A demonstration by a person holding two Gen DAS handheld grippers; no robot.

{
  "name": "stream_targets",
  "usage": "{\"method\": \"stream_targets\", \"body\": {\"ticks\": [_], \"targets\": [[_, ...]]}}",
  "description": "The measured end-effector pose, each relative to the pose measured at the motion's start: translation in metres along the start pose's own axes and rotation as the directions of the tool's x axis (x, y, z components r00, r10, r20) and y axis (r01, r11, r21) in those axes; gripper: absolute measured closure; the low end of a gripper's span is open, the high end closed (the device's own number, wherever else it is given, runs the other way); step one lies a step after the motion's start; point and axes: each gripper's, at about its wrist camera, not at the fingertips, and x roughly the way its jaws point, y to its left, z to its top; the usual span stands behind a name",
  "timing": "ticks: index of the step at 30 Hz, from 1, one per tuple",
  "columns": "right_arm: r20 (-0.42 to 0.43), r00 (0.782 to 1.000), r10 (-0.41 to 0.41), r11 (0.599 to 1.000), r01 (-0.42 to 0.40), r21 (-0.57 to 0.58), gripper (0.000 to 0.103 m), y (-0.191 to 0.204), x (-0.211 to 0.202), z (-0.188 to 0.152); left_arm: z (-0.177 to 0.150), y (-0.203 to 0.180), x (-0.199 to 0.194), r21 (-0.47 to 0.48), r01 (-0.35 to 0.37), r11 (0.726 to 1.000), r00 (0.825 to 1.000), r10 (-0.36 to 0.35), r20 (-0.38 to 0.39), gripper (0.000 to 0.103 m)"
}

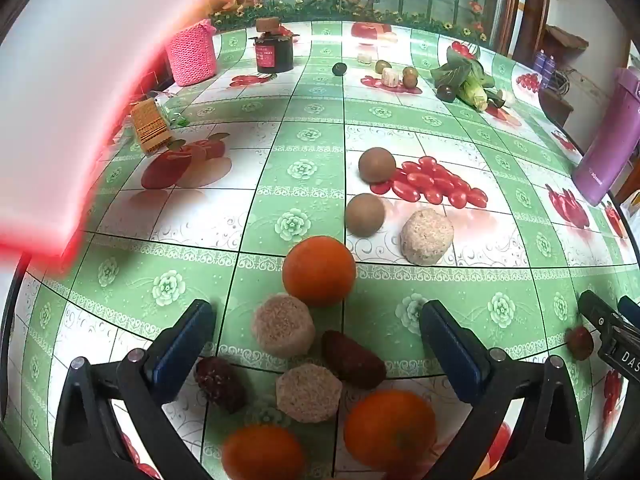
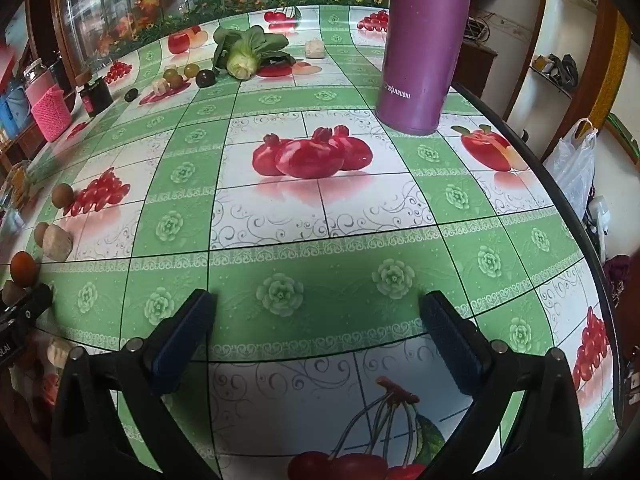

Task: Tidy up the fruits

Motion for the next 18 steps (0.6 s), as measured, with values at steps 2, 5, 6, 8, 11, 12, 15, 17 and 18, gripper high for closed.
{"method": "stream_targets", "body": {"ticks": [2, 5, 6, 8, 11, 12, 15, 17, 18], "targets": [[0.000, 1.000, 0.001, 1.000, -0.001, 0.001, 0.000, -0.0001, -0.0001, -0.0001, 0.0000, 0.0001, 0.0000, 0.000, 0.000, 1.000, 1.000, 0.000, 0.000, 0.000], [-0.001, 1.000, 0.003, 1.000, -0.003, 0.002, 0.000, -0.0001, -0.0001, -0.0001, 0.0000, 0.0000, 0.0001, 0.001, -0.001, 1.000, 1.000, 0.001, 0.000, 0.000], [-0.001, 1.000, 0.003, 1.000, -0.003, 0.002, 0.000, -0.0001, -0.0001, -0.0001, 0.0000, 0.0000, 0.0001, 0.001, -0.001, 1.000, 1.000, 0.001, 0.000, 0.000], [-0.001, 1.000, 0.003, 1.000, -0.003, 0.002, 0.000, -0.0001, -0.0002, -0.0002, 0.0000, -0.0001, 0.0001, 0.001, -0.001, 1.000, 1.000, 0.001, 0.000, 0.001], [-0.001, 1.000, 0.004, 1.000, -0.004, 0.003, 0.000, -0.0001, -0.0002, -0.0002, 0.0000, 0.0000, 0.0001, 0.000, -0.001, 1.000, 1.000, 0.001, 0.000, 0.000], [-0.001, 1.000, 0.003, 1.000, -0.003, 0.003, 0.000, -0.0001, -0.0003, -0.0002, 0.0000, 0.0000, 0.0001, 0.000, -0.001, 1.000, 1.000, 0.001, 0.000, 0.000], [-0.001, 1.000, 0.004, 1.000, -0.004, 0.003, 0.000, -0.0001, -0.0004, -0.0003, 0.0000, 0.0000, 0.0002, 0.000, 0.000, 1.000, 1.000, 0.000, -0.001, 0.000], [-0.001, 1.000, 0.004, 1.000, -0.004, 0.003, 0.000, -0.0001, -0.0004, -0.0004, -0.0001, 0.0000, 0.0002, 0.000, 0.000, 1.000, 1.000, 0.000, -0.001, 0.001], [-0.001, 1.000, 0.004, 1.000, -0.004, 0.003, 0.000, -0.0001, -0.0004, -0.0004, -0.0001, 0.0000, 0.0002, 0.000, 0.000, 1.000, 1.000, 0.000, -0.001, 0.000]]}}
